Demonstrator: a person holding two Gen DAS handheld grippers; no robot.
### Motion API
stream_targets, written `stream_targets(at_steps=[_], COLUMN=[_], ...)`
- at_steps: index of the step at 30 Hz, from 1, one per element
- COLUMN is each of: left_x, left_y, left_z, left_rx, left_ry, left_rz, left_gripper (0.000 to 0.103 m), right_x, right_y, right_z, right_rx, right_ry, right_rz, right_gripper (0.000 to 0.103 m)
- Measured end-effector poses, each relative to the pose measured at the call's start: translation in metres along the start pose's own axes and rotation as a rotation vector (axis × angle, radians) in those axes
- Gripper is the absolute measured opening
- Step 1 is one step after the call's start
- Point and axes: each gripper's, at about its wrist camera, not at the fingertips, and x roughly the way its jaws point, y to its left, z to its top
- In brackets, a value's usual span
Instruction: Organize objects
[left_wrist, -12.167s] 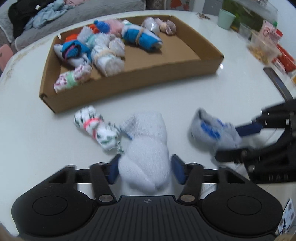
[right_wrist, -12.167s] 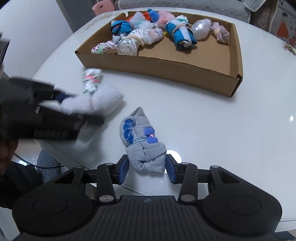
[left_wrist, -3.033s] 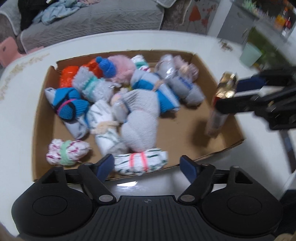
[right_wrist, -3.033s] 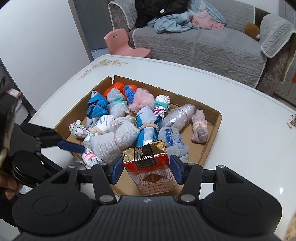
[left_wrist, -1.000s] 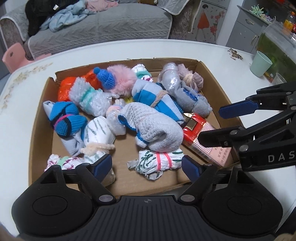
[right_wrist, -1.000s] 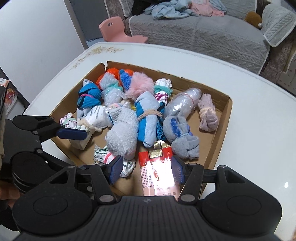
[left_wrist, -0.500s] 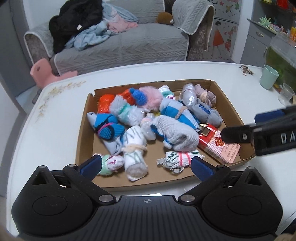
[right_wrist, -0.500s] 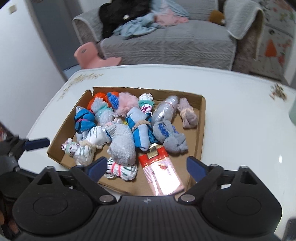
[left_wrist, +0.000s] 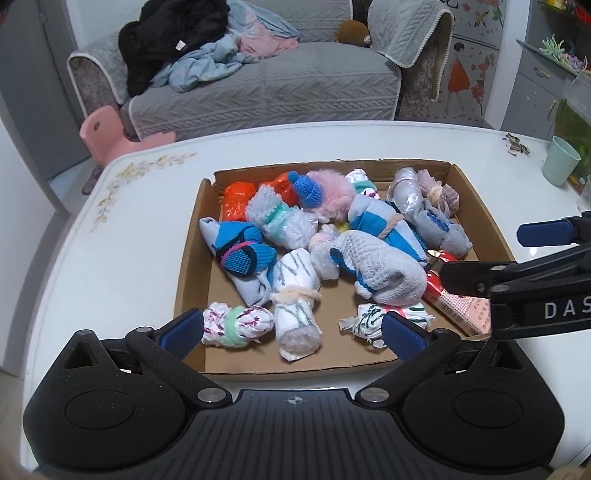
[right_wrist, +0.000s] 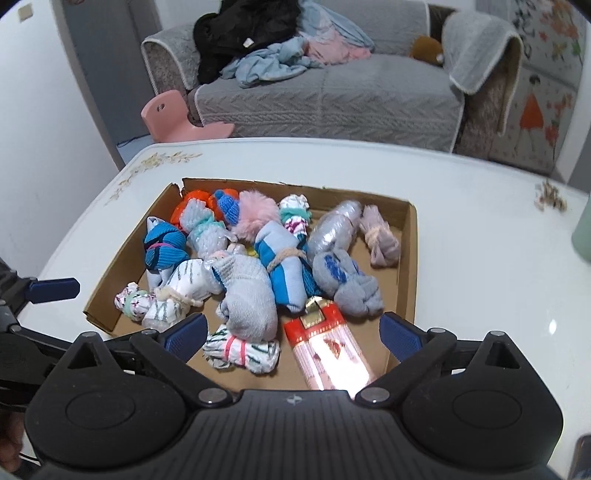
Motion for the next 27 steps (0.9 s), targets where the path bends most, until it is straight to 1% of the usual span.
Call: stream_targets(at_steps=[2, 7, 11, 15, 18, 23, 27], left_x=[0.001, 0.003, 0.002, 0.002, 0.004, 0.005, 0.005], left_y=[0.001, 0.0, 0.0, 0.001, 0.003, 0.005, 0.007], left_z=[0.001, 0.002, 0.001, -0.001, -0.001, -0.002, 0.001], left_rx=[0.001, 0.014, 0.03, 0.048, 0.056, 0.055, 0.044], left_ry=[-0.001, 0.007, 0.008, 0.01, 0.026, 0.031, 0.027], left_rz=[-0.001, -0.012, -0.025, -0.009, -0.009, -0.007, -0.008], left_gripper=[0.102, 0.102, 0.102, 0.102, 0.102, 0.102, 0.102], right_x=[0.003, 0.005, 0.005, 0.005, 0.004, 0.004, 0.005], right_y=[0.001, 0.0, -0.001, 0.0, 0.001, 0.0, 0.001], right_z=[0.002, 0.004, 0.002, 0.001, -0.001, -0.004, -0.011], right_rx=[0.003, -0.006, 0.009, 0.0, -0.003, -0.003, -0.037], right_ry=[0.004, 0.012, 0.038, 0.051, 0.058, 0.081, 0.119], right_rz=[0.012, 0.009, 0.007, 0.003, -0.001, -0.035, -0.054], right_gripper=[0.1, 0.1, 0.1, 0.1, 0.1, 0.101, 0.102])
